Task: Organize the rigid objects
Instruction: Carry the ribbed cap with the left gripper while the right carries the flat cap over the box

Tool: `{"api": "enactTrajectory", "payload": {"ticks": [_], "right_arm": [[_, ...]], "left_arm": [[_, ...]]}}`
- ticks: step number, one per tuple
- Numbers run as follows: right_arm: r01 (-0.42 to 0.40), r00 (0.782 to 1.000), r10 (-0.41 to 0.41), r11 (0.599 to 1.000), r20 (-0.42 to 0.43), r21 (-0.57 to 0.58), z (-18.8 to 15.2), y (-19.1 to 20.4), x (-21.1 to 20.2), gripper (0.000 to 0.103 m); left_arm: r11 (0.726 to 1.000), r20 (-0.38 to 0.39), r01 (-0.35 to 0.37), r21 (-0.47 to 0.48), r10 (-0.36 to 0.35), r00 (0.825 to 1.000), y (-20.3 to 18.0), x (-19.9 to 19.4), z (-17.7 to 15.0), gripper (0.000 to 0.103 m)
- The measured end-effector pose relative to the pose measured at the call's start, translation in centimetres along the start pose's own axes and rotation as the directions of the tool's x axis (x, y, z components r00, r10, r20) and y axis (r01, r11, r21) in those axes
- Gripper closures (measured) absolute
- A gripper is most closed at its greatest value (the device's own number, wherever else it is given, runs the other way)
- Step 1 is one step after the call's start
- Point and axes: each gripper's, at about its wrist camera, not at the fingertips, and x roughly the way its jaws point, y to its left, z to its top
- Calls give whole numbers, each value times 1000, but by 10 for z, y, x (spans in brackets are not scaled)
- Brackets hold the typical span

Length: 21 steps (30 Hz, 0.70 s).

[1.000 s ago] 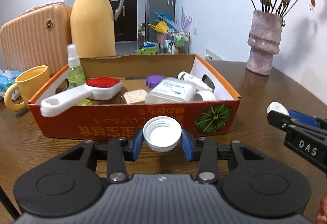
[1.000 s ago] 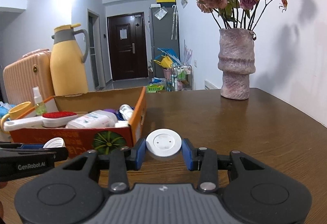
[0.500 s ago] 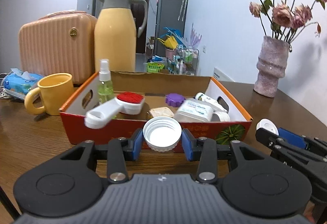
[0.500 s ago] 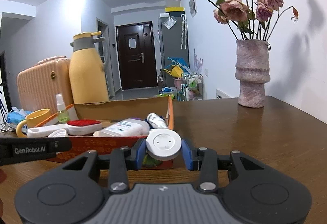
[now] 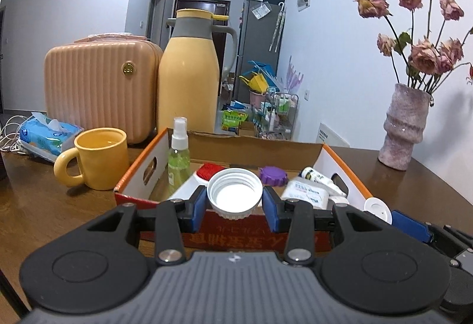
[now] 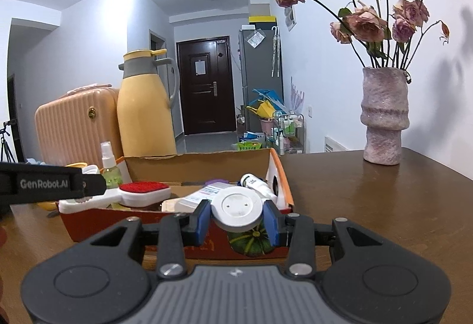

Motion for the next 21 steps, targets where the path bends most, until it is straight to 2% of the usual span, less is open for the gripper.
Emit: {"api": "enactTrajectory", "payload": {"ticks": [21], "right_arm": [[0,999,0,1000,32,15,23,5,34,65]], "left_arm": [[999,31,-45,-9,45,999,11,27,19,62]]}}
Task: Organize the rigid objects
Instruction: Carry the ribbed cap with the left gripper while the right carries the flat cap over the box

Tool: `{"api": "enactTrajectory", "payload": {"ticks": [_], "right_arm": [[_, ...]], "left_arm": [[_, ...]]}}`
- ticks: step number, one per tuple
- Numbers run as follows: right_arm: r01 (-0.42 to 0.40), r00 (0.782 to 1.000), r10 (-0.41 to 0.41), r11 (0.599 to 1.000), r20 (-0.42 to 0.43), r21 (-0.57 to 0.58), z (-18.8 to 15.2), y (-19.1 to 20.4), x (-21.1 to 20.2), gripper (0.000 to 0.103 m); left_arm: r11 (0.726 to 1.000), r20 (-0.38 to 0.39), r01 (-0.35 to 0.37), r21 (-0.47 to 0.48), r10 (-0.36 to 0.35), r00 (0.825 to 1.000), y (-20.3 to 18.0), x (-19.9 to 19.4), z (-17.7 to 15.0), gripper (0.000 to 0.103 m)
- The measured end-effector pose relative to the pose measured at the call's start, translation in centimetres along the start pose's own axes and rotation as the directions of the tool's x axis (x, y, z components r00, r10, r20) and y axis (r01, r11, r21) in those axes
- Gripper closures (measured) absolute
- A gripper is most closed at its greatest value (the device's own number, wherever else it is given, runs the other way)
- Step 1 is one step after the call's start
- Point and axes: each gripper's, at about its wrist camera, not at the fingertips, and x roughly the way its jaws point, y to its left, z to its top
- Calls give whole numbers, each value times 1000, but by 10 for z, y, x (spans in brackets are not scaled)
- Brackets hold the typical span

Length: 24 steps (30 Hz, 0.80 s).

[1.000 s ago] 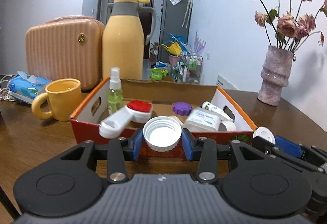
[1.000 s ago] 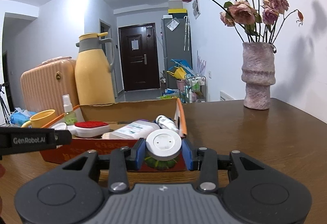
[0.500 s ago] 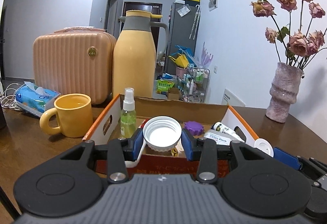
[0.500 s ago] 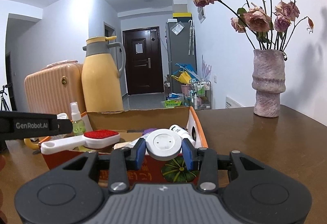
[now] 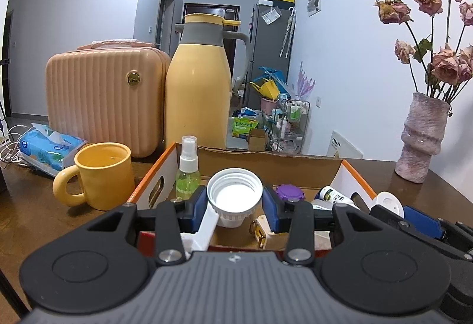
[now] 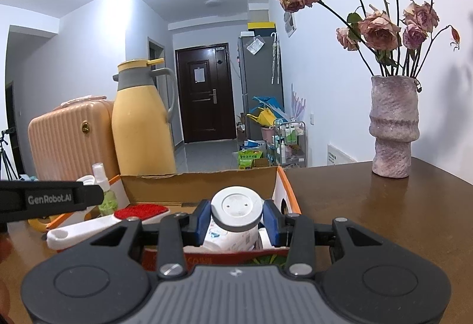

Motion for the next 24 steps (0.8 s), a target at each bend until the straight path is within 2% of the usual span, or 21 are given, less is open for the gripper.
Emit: {"api": "enactTrajectory", "payload": {"ticks": [24], "right_arm": [[-25,1000,25,1000,2,13,17,-10,51,65]], "left_arm": [[1000,4,-23,14,23,1000,-14,55,18,62]]}}
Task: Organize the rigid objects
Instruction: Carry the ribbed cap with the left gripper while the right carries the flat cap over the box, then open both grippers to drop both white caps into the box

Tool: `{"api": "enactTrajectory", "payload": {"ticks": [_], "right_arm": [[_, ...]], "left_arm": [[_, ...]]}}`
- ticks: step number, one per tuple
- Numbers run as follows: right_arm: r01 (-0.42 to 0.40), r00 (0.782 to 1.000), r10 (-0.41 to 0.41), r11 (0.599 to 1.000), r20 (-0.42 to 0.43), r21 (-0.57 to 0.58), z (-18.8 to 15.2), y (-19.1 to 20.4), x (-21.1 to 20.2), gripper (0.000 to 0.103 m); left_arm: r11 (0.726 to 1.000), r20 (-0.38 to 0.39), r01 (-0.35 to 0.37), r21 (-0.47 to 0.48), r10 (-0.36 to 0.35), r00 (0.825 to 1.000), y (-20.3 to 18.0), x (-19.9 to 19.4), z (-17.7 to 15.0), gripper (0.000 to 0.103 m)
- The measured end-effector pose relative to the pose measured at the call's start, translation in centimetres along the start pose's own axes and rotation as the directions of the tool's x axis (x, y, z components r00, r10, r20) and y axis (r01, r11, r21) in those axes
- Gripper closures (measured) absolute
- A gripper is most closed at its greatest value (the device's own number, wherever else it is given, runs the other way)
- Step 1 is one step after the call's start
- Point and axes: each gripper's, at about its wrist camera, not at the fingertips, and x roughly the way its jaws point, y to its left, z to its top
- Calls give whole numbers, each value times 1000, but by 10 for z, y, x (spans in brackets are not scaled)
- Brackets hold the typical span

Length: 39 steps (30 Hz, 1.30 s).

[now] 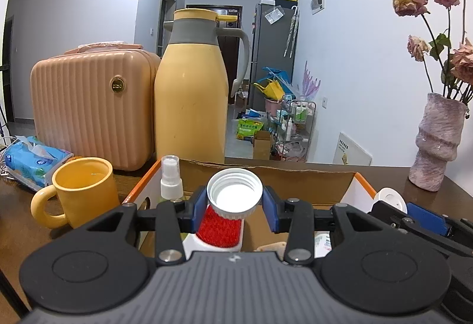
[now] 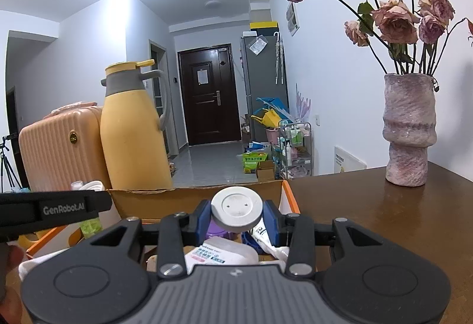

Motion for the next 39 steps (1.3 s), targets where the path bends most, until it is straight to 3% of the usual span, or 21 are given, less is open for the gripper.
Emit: {"api": "enactTrajectory", "payload": {"ticks": [35,36,37,38,39], "right_arm": [[-42,996,37,997,-86,-60,15,3,46,65],[-42,995,36,997,-89,-60,15,2,47,63],[-39,995,34,997,-93,-59,16,2,47,52],[-32,996,27,998,-90,-57,16,1,47,44],[-25,996,20,998,-83,-53,16,0,46,28]], "left_arm": [[998,-54,-47,50,49,997,-1,44,14,61],[998,-58,-47,49,50,997,-1,44,14,57],[998,-61,-48,49,51,997,0,45,14,52],[997,-61,-51,50,54,997,0,44,15,37],[997,-58,-57,53,60,997,-1,44,15,17]]}}
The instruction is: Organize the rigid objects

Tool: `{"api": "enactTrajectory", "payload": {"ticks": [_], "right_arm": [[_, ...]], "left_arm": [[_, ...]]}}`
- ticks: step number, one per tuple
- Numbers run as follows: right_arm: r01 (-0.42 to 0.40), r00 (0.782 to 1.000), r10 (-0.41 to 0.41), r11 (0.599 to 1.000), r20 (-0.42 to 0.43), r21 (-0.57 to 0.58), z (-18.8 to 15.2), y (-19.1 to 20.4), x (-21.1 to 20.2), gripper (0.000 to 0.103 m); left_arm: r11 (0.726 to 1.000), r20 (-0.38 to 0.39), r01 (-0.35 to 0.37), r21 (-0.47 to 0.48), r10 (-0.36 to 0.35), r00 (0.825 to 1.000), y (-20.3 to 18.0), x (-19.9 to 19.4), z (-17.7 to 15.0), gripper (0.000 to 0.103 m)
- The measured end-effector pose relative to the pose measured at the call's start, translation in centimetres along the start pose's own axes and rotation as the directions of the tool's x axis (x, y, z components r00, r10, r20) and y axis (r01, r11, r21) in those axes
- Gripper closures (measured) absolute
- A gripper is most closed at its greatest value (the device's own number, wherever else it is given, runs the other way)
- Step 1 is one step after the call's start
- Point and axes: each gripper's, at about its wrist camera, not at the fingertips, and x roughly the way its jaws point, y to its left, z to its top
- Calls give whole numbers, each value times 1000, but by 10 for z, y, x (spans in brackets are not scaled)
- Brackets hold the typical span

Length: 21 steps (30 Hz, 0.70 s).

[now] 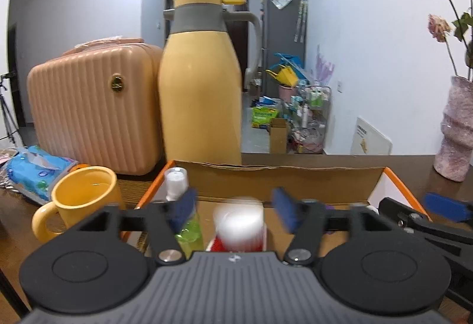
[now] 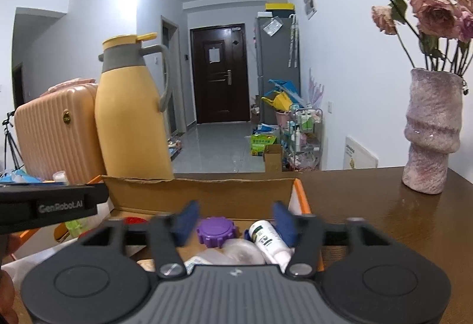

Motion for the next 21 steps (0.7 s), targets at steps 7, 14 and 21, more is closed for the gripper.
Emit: {"api": "enactTrajectory", "payload": {"ticks": [7,14,21], "right_arm": [[35,999,-35,999,20,22,-1,-4,-2,3],[40,999,-40,999,16,19,-1,-6,-3,1],[51,999,-51,999,12,7,-2,-4,-2,1]], "left_arm": [[996,38,-89,-18,90,995,2,-4,1,0],[995,25,-92,-23,93,995,5,-1,1,0],[995,21,-94,-29,95,995,6,-1,1,0]]}}
